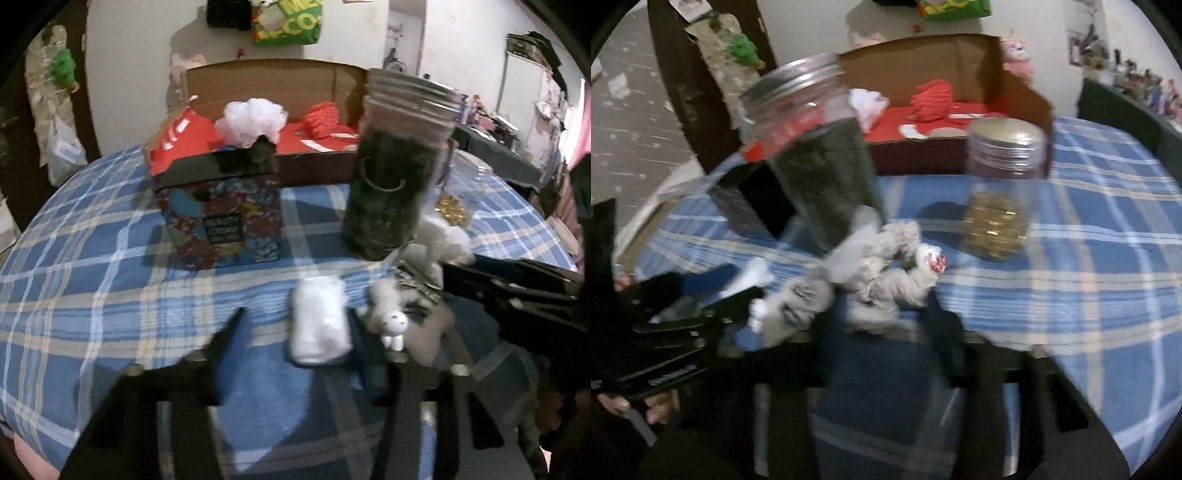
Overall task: Organize soft objects
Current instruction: 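Grasp the white plush with left tool while right tool grasps cream knitted plush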
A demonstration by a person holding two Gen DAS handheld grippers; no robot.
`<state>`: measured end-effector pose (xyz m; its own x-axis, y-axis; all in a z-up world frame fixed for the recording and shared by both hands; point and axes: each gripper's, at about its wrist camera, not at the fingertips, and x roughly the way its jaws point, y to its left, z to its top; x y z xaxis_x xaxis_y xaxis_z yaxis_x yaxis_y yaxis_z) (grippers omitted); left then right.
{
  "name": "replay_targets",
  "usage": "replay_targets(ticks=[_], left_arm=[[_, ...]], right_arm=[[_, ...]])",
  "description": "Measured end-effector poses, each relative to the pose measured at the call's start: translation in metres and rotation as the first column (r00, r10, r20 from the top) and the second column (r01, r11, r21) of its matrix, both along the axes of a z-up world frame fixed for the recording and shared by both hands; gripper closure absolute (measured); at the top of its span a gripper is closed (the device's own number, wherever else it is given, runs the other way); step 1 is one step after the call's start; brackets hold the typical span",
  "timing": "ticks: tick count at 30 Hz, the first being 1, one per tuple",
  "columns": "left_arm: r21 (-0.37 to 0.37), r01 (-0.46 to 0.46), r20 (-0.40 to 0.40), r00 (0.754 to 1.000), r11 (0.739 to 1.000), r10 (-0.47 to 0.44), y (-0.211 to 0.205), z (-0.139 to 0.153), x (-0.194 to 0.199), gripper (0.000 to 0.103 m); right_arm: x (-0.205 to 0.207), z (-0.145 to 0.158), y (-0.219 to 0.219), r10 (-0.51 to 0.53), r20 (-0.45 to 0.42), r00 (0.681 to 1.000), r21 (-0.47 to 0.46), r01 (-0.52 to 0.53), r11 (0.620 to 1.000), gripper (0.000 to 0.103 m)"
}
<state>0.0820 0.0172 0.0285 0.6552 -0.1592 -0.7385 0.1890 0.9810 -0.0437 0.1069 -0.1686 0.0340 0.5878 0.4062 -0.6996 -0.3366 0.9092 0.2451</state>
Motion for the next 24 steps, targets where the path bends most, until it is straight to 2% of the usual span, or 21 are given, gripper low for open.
replay_targets(ticks=[1,3,11,24], left_arm=[[-0.013,0.013,-0.004,1.000,1.000,-0.013,-0.001,0.001,0.001,0.082],[-0.029,0.023,-0.008,1.000,0.999,-0.023,-0.001,0.003,0.002,0.086],[-0.053,0.060,0.015,0.998,0.997,-0.059,-0.007,0.013,-0.001,0.087],[-0.069,0.027,0.020,0.999,0.997,-0.026,0.006,0.018,-0.003,0.087]], right_arm=[[0.000,0.000,0.001,0.011,0.000,1.000,0.014,-0.011,1.000,0.084],[-0.003,0.002,0.001,0.004,0.017,1.000,0.036,-0.005,0.999,0.087],[-0.013,0.012,-0.002,-0.012,0.059,0.998,0.018,0.011,1.000,0.088],[-0.022,0.015,-0.019,-0.045,0.052,0.998,0.030,0.044,0.999,0.088]])
